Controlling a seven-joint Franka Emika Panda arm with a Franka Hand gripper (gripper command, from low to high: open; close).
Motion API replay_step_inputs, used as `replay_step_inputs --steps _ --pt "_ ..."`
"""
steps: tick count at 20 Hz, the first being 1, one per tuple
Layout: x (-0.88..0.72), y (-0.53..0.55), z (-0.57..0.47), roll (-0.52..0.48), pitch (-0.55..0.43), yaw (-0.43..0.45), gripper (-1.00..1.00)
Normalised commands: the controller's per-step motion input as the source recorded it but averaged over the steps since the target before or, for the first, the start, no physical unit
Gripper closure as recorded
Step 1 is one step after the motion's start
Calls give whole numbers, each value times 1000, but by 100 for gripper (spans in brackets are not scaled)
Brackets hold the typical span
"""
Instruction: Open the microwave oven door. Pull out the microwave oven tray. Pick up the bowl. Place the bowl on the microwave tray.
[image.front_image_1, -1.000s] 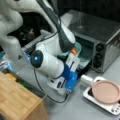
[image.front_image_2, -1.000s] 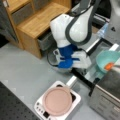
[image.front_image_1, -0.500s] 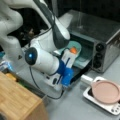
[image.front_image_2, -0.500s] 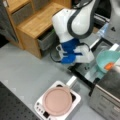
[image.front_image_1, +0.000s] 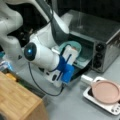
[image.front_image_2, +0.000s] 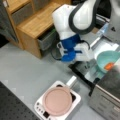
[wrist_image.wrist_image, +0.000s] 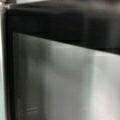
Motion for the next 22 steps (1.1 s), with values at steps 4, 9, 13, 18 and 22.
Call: replay_step_inputs --steps 4,9,13,18,22 --pt "-6 337 159 -3 76 -129 -100" --pt "-84 523 259 13 119 -153 -100" --pt "-166 660 319 23 200 -120 -100" --pt "-280 705 333 27 251 -109 -100" --pt "-354 684 234 42 254 -139 -100"
